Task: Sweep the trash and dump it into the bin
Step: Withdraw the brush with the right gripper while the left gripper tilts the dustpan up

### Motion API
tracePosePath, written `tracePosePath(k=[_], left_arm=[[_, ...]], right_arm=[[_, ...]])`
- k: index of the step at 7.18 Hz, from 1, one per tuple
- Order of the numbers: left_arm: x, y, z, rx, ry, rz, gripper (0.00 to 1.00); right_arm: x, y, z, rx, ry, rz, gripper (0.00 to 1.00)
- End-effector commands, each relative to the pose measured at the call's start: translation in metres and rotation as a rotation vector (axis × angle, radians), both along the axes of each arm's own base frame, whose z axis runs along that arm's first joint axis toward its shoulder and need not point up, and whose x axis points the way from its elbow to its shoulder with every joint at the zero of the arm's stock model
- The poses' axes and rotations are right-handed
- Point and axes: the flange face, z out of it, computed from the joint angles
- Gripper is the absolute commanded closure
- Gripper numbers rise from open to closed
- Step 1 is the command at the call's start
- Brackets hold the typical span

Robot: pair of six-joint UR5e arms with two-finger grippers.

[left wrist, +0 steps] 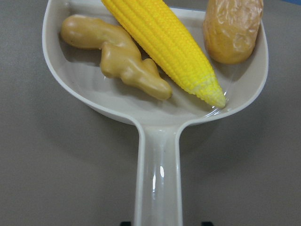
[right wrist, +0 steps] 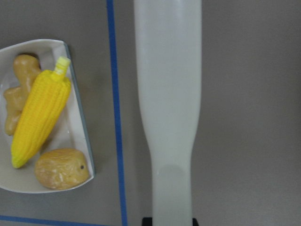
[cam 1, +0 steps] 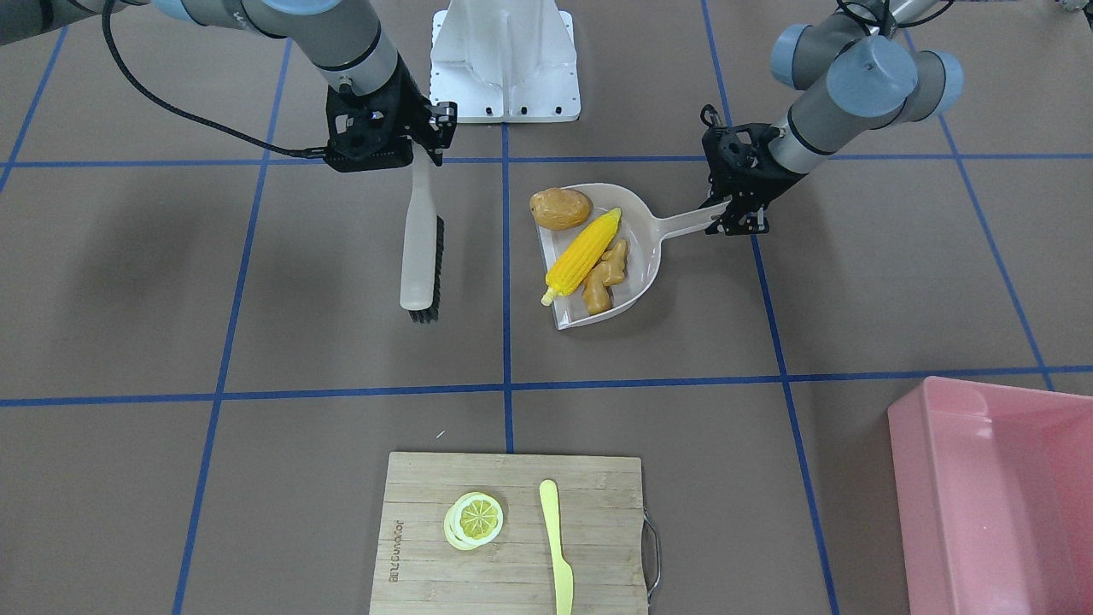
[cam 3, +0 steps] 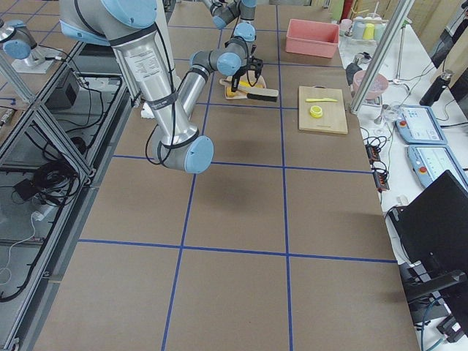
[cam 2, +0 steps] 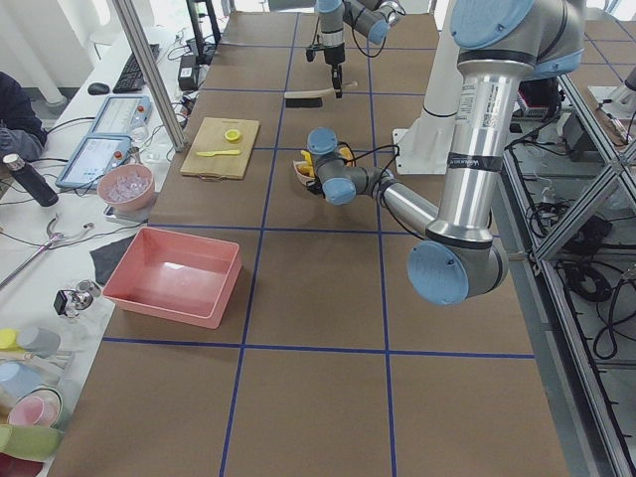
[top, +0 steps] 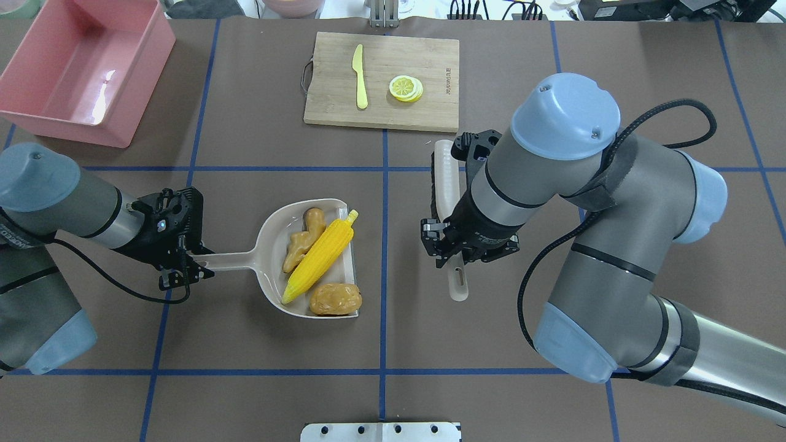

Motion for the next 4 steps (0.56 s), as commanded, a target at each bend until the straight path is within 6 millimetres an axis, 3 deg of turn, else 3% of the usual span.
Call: tracePosePath(k=[1, 4], left_arm=[[-0.001, 0.0, 0.0, 0.004, 0.003, -0.003, 0.79], [0.0, -0.001, -0.008, -0.018, 0.019, -0.018, 0.87]], right_arm=[[0.03, 0.005, 0.026, 0.049, 0.065, -0.049, 1.0], [0.039, 0.008, 0.063, 0.071, 0.145, -0.074, 1.0]])
